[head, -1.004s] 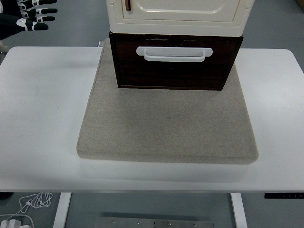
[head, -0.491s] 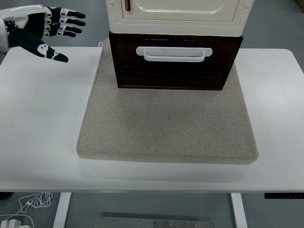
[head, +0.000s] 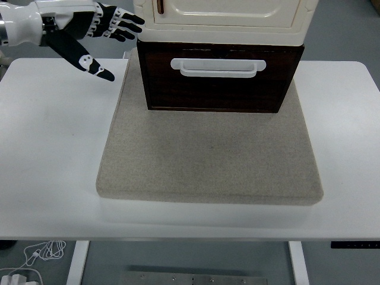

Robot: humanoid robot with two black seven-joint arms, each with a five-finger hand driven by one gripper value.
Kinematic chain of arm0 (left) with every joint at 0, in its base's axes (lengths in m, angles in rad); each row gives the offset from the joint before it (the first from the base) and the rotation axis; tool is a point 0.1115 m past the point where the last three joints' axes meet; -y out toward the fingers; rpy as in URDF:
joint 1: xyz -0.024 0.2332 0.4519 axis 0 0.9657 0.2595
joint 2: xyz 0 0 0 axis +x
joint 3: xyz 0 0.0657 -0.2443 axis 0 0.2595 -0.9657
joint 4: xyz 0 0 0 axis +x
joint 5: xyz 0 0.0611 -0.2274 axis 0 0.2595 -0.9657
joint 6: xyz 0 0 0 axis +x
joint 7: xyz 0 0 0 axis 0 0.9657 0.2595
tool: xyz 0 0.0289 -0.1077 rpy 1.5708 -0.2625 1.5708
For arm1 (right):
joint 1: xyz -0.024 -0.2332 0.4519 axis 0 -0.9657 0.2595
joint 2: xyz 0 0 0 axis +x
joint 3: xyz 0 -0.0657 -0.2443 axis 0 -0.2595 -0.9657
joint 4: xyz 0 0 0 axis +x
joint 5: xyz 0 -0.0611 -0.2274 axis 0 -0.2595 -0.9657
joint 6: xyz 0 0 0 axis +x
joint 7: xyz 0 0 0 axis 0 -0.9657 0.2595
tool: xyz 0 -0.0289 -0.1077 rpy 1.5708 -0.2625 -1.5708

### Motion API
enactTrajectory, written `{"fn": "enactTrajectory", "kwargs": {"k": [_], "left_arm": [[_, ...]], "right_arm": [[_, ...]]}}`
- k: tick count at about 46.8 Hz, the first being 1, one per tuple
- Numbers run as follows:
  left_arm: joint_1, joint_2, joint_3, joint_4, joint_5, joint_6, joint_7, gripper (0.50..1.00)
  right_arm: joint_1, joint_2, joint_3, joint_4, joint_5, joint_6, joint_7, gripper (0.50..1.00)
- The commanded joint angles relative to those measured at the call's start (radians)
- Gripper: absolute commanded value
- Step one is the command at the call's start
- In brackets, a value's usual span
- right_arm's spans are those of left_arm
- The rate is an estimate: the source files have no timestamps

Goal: Open the drawer under the combination cabinet

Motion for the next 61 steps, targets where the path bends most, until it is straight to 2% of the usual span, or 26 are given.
{"fn": "enactTrajectory", "kwargs": {"k": [1,15,31,39,49,55,61], "left_arm": [[-0.032,-0.005,0.029,-0.023,0.004,0.000,0.007,1.000],[-0.122,-0.050,0.125,-0.044,0.005,0.000,0.067,1.000],[-0.273,-0.108,0.253,-0.031,-0.001,0.000,0.119,0.994],[-0.339,-0.208,0.288,0.046,-0.001,0.000,0.156,0.992],[-0.423,-0.341,0.334,0.227,0.001,0.000,0.174,0.981],[-0.454,-0.387,0.383,0.276,-0.001,0.000,0.174,0.981],[-0.452,-0.397,0.383,0.276,-0.001,0.000,0.179,0.981]], "right_arm": [[0.000,0.000,0.000,0.000,0.000,0.000,0.000,0.928],[0.000,0.000,0.000,0.000,0.000,0.000,0.000,0.928],[0.000,0.000,0.000,0.000,0.000,0.000,0.000,0.928],[0.000,0.000,0.000,0.000,0.000,0.000,0.000,0.928],[0.000,0.000,0.000,0.000,0.000,0.000,0.000,0.928],[0.000,0.000,0.000,0.000,0.000,0.000,0.000,0.928],[0.000,0.000,0.000,0.000,0.000,0.000,0.000,0.928]]}}
